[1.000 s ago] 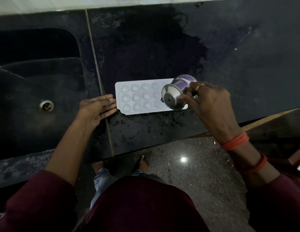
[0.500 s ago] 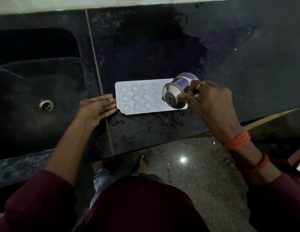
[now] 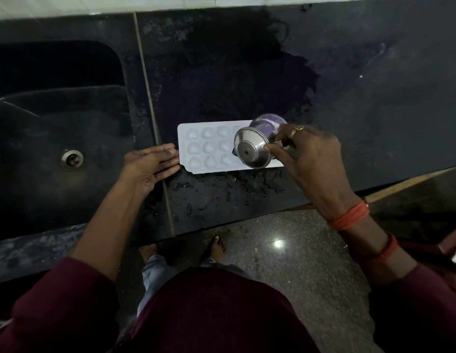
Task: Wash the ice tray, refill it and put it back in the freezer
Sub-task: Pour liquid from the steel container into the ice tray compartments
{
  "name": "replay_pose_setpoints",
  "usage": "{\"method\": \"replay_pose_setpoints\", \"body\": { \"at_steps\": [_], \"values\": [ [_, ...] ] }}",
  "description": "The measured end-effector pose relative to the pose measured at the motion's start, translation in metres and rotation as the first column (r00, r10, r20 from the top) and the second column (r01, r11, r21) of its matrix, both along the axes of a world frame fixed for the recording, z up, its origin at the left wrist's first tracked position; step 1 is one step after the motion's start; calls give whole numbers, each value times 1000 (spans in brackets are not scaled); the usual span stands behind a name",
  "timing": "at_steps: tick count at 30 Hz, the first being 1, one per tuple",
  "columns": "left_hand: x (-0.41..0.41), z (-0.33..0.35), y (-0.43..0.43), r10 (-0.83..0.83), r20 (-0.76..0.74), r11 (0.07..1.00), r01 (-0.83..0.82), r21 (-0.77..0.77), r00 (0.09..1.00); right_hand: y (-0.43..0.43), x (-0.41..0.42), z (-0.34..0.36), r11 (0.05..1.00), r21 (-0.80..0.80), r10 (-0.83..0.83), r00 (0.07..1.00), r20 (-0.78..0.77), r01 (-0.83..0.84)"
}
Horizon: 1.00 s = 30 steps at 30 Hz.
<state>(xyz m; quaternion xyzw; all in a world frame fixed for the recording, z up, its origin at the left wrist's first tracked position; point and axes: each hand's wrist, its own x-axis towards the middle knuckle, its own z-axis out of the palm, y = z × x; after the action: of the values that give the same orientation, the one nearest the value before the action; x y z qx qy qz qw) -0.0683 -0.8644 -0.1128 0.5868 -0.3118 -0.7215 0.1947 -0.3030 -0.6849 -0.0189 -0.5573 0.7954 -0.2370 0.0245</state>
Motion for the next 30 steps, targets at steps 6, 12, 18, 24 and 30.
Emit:
{"method": "replay_pose_setpoints", "body": {
  "at_steps": [6, 12, 18, 24, 30],
  "values": [
    [2, -1, 1, 7, -7, 1000, -7, 2, 1000, -5, 5, -11, 998, 52, 27, 1000, 3, -27],
    [4, -1, 0, 14, -9, 1000, -14, 2, 1000, -7, 9, -15, 998, 37, 43, 999, -15, -42],
    [6, -2, -2, 15, 6, 1000, -15, 2, 1000, -9, 12, -11, 998, 12, 54, 998, -23, -54],
    [7, -2, -3, 25, 8, 1000, -25, 1, 1000, -9, 14, -8, 999, 7, 50, 998, -38, -50],
    [6, -1, -1, 21, 4, 1000, -21, 4, 1000, -9, 16, -4, 999, 25, 44, 998, -35, -43]
  ]
}}
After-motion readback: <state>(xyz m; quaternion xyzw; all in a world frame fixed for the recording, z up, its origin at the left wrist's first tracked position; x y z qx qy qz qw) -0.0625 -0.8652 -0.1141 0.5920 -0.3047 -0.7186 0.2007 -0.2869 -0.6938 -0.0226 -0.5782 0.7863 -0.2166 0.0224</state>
